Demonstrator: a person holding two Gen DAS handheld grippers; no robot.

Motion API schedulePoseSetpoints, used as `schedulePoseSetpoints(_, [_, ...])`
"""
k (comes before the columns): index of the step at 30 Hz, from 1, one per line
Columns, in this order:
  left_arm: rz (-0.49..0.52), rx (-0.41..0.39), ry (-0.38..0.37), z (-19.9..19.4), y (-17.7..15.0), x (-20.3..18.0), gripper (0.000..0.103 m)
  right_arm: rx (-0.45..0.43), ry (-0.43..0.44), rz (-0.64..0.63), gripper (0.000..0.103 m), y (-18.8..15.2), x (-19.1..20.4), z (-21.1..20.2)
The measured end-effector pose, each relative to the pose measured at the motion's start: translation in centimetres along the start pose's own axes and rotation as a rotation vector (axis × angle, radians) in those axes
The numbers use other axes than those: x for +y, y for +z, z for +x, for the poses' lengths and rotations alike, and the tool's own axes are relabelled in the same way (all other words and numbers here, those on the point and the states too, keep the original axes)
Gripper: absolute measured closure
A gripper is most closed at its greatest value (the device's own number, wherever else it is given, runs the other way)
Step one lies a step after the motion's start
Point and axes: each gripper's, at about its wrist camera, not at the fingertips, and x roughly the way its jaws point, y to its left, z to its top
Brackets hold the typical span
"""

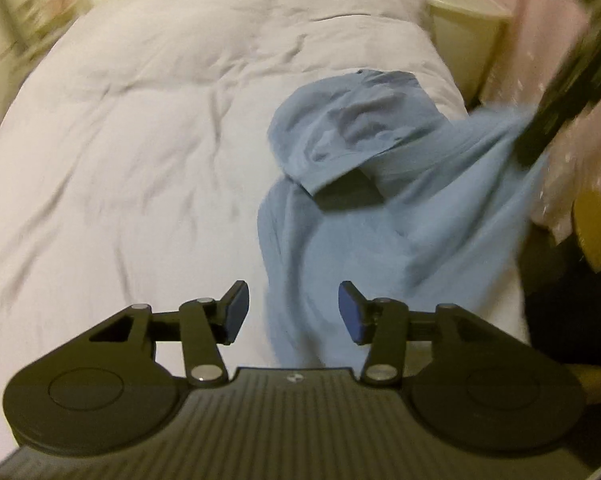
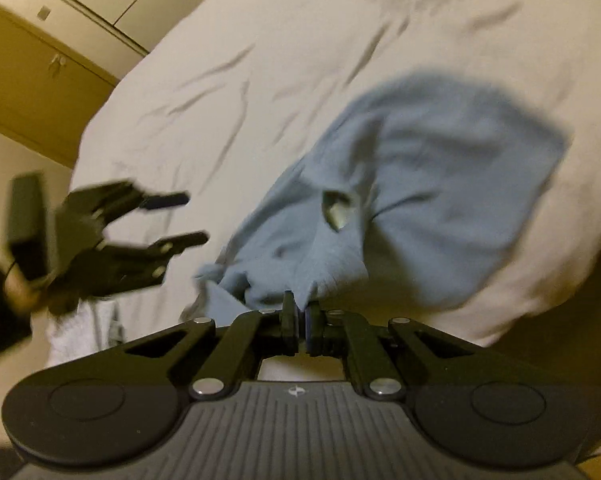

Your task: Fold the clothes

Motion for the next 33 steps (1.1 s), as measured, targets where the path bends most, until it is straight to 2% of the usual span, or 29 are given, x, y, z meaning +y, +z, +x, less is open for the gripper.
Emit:
schedulePoseSetpoints(5, [0.270, -0.056, -0.005, 5.4, 4.5, -1.5, 0.053, -0.069, -0.095, -0.030, 0.098, 1.5, -1.7, -6.3])
schedulePoseSetpoints(11, [0.604, -0.159, 0.015, 10.3, 8.0, -5.4, 0.051, -0.070, -0.159, -0.103, 0.098, 3.5, -3.3, -9.4])
schedulePoseSetpoints(13, [0.663, -0.180, 0.027, 11.5, 8.8, -6.0, 0.059, -0.060, -0.169, -0.114, 0.098, 4.2, -4.2, -10.0])
schedulePoseSetpoints(15, [0.640, -0.172, 0.024, 11.7, 9.8, -5.5, 0.100, -0.053, -0.176, -0.122, 0.098, 4.7, -5.3, -10.1])
schedulePoseSetpoints(17, [0.608, -0.161, 0.018, 11.9, 10.9, -5.0, 0.101, -0.056, -0.182, -0.150, 0.099, 5.4, -5.7, -10.6])
schedulePoseSetpoints(21, [0.333, -0.191, 0.080, 8.1, 13.5, -1.0, 0.102, -0.091, -0.175, -0.290, 0.099, 8.1, -5.4, -12.1])
schedulePoseSetpoints(26, [0.087, -0.261, 0.256, -0.2, 14.9, 2.7, 0.102, -0.153, -0.141, -0.490, 0.100, 12.2, -4.5, -14.1])
schedulePoseSetpoints(29, [-0.015, -0.287, 0.388, -5.9, 14.9, 3.0, 0.102, -0.201, -0.108, -0.606, 0.100, 14.2, -3.0, -15.2])
schedulePoseSetpoints(33, [-0.105, -0.300, 0.504, -12.5, 14.0, 1.4, 0.102, -0.319, -0.150, -0.787, 0.101, 14.1, -0.2, -17.4])
